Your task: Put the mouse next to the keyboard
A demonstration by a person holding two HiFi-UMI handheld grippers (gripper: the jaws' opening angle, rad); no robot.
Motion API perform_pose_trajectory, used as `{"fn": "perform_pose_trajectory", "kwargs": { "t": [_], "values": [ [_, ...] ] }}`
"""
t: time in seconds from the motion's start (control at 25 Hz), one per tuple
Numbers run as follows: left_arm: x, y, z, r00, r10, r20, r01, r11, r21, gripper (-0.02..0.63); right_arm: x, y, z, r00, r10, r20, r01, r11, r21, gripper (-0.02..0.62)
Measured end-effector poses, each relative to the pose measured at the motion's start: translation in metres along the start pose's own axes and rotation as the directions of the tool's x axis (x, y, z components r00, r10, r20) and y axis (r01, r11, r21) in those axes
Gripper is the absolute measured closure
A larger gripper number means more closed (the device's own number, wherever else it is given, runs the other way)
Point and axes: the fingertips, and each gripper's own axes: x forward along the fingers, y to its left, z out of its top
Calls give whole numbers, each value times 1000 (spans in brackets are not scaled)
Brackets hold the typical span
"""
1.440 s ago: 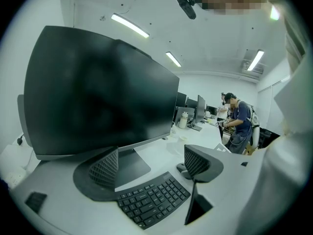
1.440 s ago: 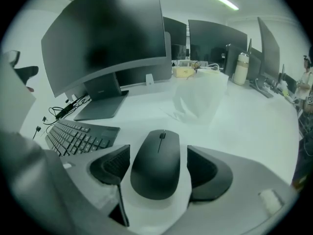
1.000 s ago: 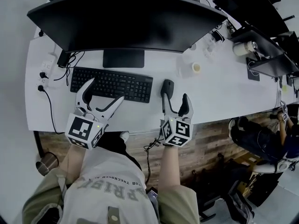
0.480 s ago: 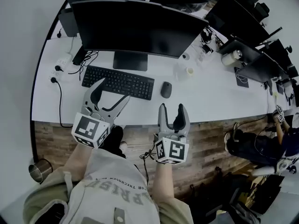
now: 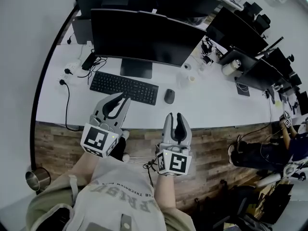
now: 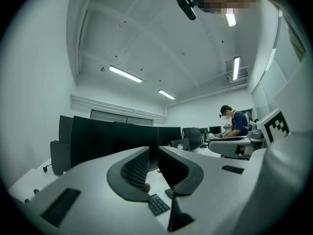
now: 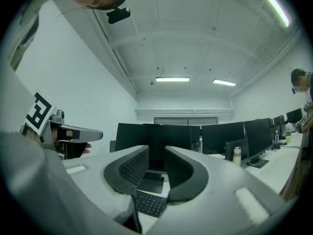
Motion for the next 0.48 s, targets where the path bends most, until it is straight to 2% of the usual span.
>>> {"fn": "perform_pose_trajectory", "kwargs": {
  "t": [0.04,0.08,0.24,0.48],
  "values": [
    [-3,-1,1,1000,4,4,-4,1000,5,557,-3,0,2,1000,-14,7,14,1000,-9,524],
    [-6,-2,2,1000,7,7,-8,1000,9,569,-6,1,5,1000,-25,14,25,1000,-19,589],
    [-15,-6,10,999,6,33,-7,1000,24,595,-15,7,13,999,-22,29,23,999,-39,593],
    [-19,-12,13,998,-19,59,17,999,32,595,-19,15,23,997,-33,66,35,999,-38,594]
  ]
}}
